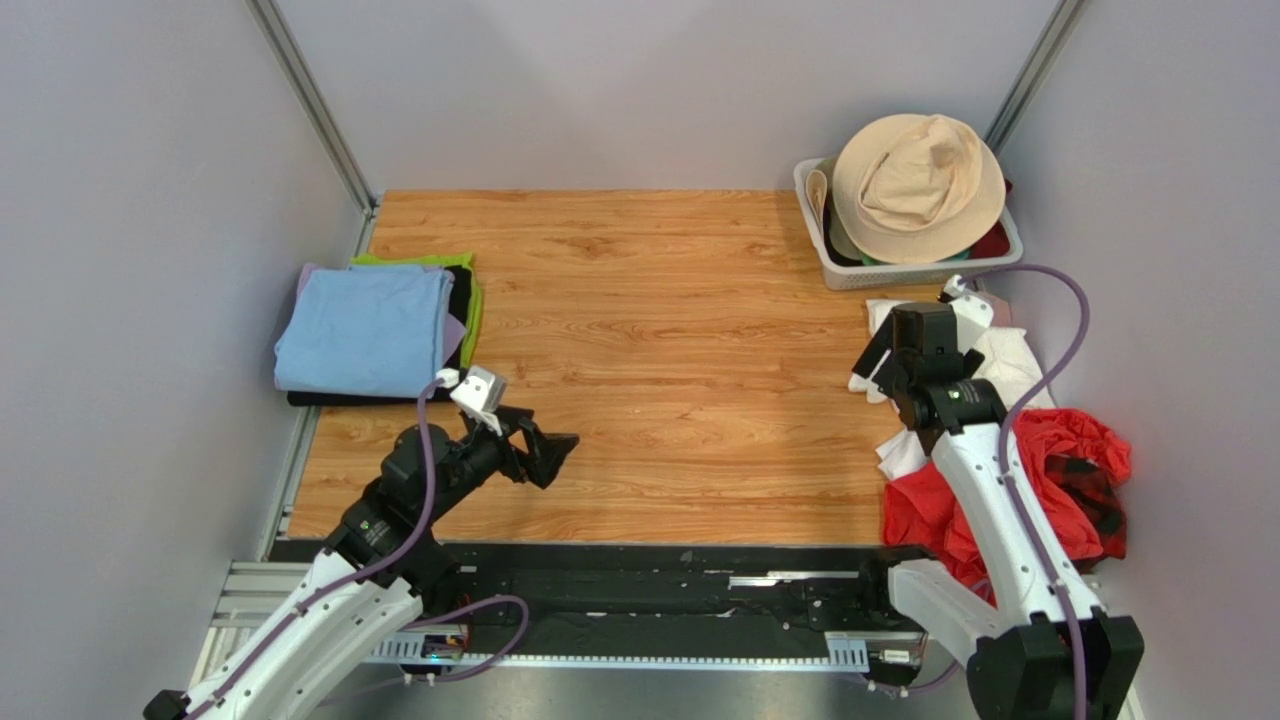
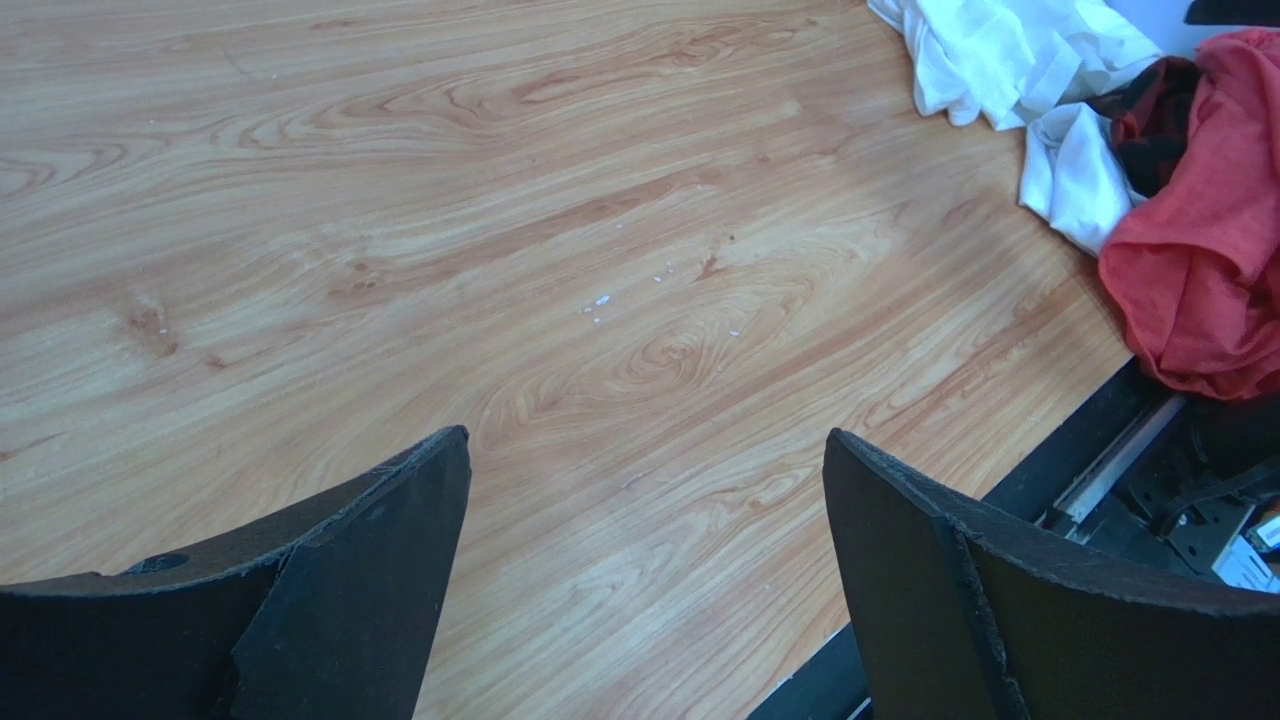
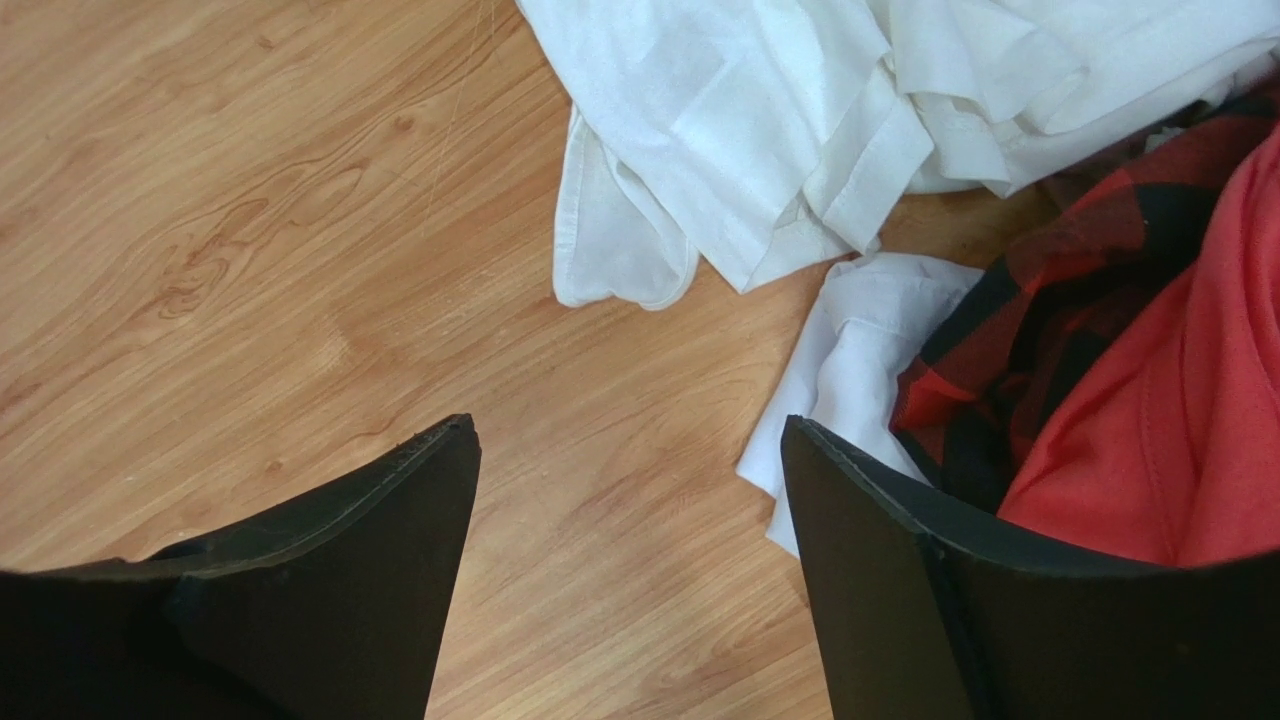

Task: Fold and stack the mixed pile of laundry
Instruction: Pick up the tank top from the corner of the board.

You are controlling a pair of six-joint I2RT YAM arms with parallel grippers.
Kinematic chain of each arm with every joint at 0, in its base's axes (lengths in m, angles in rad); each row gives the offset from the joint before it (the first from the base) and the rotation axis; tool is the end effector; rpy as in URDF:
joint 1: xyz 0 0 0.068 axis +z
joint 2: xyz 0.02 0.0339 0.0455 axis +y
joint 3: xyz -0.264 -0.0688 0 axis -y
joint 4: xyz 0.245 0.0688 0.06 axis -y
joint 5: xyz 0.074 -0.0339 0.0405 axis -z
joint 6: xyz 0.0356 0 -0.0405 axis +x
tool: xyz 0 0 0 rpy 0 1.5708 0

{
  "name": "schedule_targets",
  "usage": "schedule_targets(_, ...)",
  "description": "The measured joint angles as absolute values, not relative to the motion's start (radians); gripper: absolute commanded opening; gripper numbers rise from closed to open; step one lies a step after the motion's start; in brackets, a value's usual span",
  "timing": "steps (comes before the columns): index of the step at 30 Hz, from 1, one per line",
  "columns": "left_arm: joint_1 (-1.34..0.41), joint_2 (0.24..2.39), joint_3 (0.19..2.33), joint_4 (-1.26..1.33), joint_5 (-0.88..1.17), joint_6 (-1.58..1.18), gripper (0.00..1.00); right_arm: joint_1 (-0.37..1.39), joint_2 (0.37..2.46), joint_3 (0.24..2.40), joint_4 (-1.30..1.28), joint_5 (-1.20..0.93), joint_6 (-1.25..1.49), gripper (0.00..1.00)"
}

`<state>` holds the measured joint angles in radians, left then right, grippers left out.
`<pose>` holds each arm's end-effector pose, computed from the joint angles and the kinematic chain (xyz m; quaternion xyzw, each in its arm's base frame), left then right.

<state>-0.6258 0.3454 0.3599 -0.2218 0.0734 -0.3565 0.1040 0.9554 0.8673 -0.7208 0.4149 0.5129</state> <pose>0.0980 -0.0741 0.2439 0.1271 0.7658 -0.3221 0.5418 0.1910 0.0055 0.2902 0.2594 0.8739 -0.0717 0.4047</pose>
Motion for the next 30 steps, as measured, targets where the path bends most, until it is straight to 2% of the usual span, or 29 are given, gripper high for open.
schedule_targets(8, -0.626, 0.329, 0.36, -0.219, 0.078, -0.357, 0.95, 0.104, 1.168, 0.942, -0.714, 0.435, 0.48, 0.9)
schedule_targets(12, -0.632, 0.328, 0.36, -0.22, 0.067, -0.357, 0.95, 0.104, 1.127, 0.964, -0.83, 0.572, 0.598, 0.91)
schedule_targets(15, -0.635, 0.324, 0.36, -0.22, 0.062, -0.357, 0.95, 0.104, 1.07, 0.966, -0.963, 0.698, 0.739, 0.99)
schedule_targets(19, -0.635, 0.315, 0.36, -0.22, 0.053, -0.357, 0.95, 0.102, 1.075, 0.996, -1.186, 0.862, 0.953, 1.0)
schedule_targets(23, -0.635, 0.314, 0.36, -0.22, 0.051, -0.357, 0.95, 0.072, 1.111, 1.003, -1.277, 0.95, 1.085, 1.0)
schedule_targets(30, -0.635, 0.346, 0.36, -0.22, 0.054, -0.357, 0.94, -0.176, 0.982, 0.919, -1.228, 0.859, 0.983, 0.88)
